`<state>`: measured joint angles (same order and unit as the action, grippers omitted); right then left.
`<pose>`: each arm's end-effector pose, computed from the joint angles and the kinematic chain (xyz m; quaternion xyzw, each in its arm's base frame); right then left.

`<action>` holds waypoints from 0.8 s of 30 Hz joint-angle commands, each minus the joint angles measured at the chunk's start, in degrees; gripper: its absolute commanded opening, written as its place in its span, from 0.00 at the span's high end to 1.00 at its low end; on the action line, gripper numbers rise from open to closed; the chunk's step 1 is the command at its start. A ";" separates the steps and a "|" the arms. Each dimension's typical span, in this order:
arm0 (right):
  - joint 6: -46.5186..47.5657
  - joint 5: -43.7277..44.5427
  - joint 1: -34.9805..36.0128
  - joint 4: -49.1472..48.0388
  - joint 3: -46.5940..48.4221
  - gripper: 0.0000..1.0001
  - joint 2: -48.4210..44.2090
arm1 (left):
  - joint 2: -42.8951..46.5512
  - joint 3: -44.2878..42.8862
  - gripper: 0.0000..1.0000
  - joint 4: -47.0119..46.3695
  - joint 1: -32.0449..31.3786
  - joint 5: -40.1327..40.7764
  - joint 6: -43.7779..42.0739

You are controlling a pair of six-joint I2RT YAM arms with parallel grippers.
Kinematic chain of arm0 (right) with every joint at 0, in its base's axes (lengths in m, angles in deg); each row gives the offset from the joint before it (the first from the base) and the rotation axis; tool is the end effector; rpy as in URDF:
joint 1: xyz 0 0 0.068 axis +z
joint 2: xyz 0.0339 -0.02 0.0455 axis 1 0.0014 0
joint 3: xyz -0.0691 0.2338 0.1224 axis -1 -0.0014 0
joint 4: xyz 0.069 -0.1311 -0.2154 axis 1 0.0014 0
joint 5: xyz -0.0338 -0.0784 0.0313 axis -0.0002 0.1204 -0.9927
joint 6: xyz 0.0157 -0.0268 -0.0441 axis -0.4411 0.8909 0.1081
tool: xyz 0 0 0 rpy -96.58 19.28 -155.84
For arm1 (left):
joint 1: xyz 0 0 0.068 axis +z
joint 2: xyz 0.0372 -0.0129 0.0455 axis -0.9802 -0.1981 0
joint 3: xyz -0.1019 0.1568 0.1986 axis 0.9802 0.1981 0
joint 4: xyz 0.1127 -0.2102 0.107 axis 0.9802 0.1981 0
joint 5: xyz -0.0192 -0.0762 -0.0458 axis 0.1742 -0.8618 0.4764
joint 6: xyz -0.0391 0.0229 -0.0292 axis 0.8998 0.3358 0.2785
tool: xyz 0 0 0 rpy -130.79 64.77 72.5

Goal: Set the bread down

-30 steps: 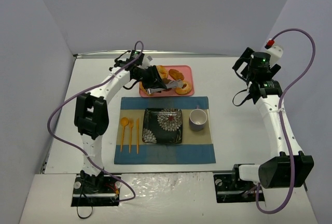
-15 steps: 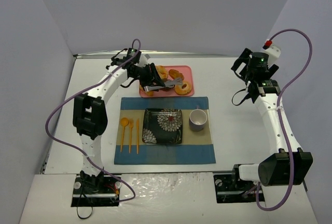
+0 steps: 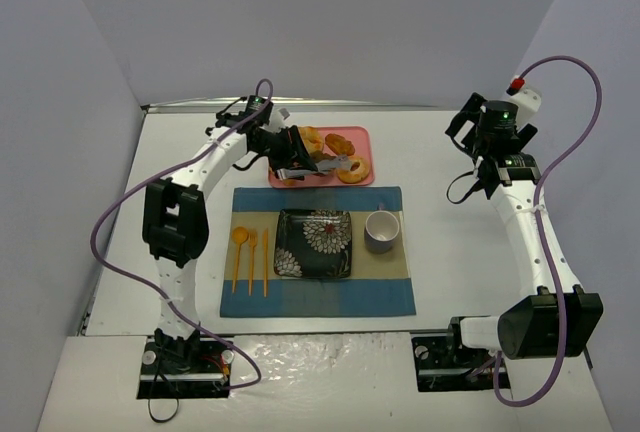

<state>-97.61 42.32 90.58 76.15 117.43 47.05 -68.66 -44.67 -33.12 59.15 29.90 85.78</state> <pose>0.3028 -0.0064 0.3956 0.2424 0.7394 0.0242 0.6277 0.4215 -0.1737 0.2729 -0.0855 0.8882 -0.4452 0.0748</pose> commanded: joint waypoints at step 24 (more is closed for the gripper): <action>0.10 5.17 -0.36 -3.44 -0.37 0.00 -2.46 | -7.68 -12.84 0.48 13.20 -1.14 -7.29 -8.29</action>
<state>-97.58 45.32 90.58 76.01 116.83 46.41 -76.16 -54.67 -24.13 58.32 26.49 80.00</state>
